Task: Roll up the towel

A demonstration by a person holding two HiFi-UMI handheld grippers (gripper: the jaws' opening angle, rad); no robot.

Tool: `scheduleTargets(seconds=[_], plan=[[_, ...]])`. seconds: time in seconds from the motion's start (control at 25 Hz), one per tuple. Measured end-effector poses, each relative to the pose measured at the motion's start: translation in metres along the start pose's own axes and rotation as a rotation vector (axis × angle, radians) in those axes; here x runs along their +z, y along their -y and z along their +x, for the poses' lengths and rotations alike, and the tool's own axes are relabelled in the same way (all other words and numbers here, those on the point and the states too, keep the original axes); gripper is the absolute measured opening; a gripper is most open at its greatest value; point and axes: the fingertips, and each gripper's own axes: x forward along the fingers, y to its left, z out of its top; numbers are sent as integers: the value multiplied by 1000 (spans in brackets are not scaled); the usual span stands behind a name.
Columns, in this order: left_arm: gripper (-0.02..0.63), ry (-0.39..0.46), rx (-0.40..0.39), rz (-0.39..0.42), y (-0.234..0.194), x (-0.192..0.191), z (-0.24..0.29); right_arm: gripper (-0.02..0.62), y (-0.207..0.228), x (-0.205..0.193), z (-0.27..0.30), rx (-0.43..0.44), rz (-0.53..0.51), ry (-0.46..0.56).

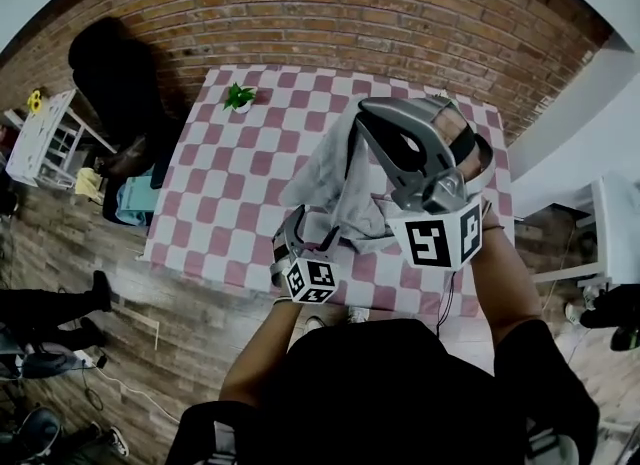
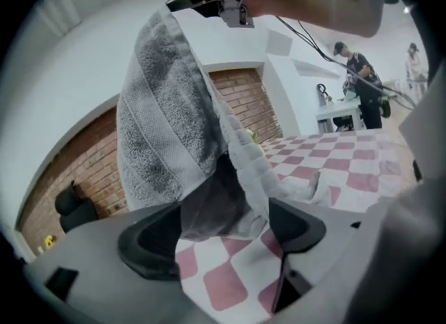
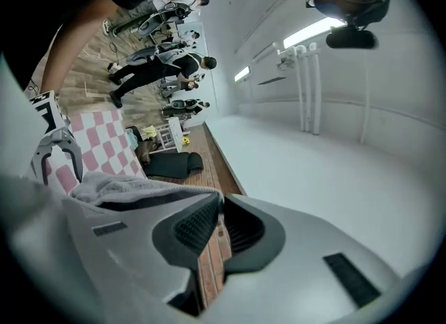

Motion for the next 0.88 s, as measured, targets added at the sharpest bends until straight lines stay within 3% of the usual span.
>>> scheduleTargets(seconds=[0.16,0.36,0.52,0.88], plan=[[371,57,118,149,-23,24,-3,26,19,2,-6,-50,-24,-8],[368,163,118,259,-23,41,-16,26,37,-4,-10,-100,-23,-42],[368,193,151,334,-24,48,-34,26,41,-11,-12,-114,-28,-70],[325,221,251,303,-48,62,-53,26,32,-18,-18,-104,-49,-97]])
